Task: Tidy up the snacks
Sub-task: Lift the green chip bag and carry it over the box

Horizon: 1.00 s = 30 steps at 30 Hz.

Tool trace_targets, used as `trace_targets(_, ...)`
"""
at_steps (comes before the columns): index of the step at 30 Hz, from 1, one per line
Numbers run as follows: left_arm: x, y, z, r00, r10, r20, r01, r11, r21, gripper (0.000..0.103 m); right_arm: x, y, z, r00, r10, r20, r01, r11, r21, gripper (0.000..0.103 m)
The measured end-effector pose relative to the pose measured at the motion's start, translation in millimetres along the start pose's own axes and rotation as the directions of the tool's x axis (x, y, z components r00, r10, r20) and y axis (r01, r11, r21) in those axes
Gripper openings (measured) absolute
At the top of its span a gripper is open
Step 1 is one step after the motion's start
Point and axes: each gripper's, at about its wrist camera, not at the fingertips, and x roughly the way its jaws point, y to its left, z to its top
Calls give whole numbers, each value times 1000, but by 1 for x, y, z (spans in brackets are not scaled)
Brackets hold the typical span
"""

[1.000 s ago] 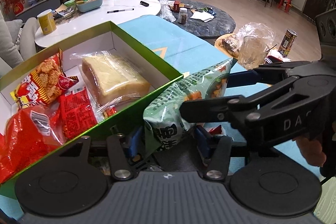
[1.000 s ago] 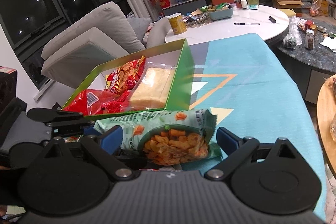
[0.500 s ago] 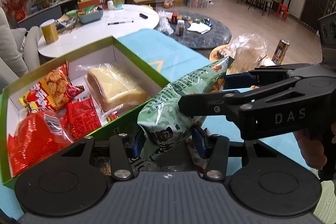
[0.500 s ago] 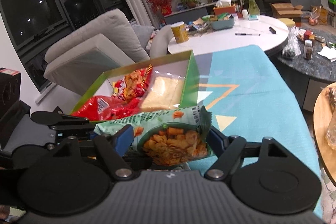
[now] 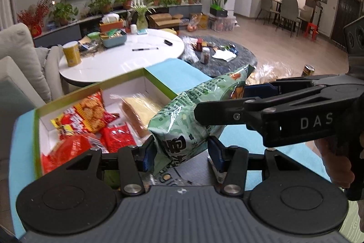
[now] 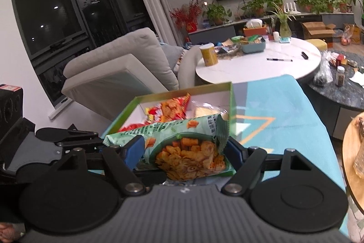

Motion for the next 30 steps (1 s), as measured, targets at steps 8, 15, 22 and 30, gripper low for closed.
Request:
trace_targets(8, -8, 19, 11, 999, 38, 28, -38, 999, -9, 46, 16, 11, 20, 1000, 21, -8, -20, 999, 40, 74)
trace_targets(15, -1, 38, 22, 997, 75, 30, -74, 997, -37, 46, 32, 16, 32, 1000, 24, -14, -23, 998, 55, 74)
trace_targets(22, 20, 53, 32, 996, 86, 0, -86, 994, -62, 47, 53, 14, 40, 999, 0, -42, 3, 998, 60, 74)
trace_targets(30, 41, 67, 39, 996, 86, -21, -88, 994, -73, 47, 72, 6, 46, 998, -11, -62, 16, 996, 83, 74)
